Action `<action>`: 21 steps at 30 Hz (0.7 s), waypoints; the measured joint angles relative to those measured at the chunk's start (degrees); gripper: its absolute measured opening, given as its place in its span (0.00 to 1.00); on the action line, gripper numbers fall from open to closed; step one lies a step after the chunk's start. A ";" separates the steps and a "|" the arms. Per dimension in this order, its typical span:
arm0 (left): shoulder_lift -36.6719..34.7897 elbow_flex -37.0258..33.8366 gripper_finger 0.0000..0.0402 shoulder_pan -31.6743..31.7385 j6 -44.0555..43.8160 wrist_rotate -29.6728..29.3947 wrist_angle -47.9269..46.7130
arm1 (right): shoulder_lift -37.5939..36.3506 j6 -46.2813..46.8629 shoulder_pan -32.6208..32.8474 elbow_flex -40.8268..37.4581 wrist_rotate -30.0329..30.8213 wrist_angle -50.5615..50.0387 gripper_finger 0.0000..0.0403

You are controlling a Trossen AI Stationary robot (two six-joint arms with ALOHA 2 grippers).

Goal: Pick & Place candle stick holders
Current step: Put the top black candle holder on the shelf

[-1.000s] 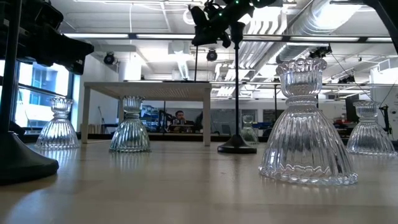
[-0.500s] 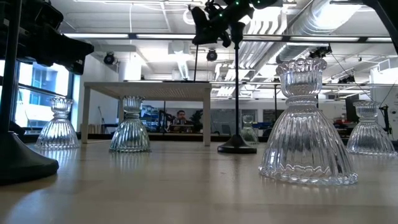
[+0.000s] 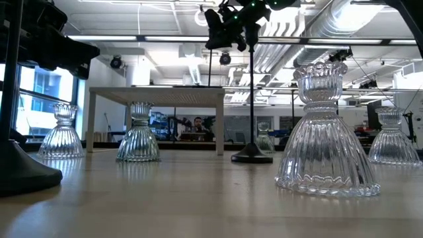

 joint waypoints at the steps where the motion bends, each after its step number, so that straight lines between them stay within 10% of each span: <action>1: 0.01 0.00 0.00 0.00 0.00 0.00 0.00 | 0.00 0.00 0.00 0.00 0.00 0.00 0.11; 21: 0.01 -0.02 0.00 0.01 -0.02 0.02 -0.02 | 0.00 -0.11 0.02 0.00 0.59 0.78 0.26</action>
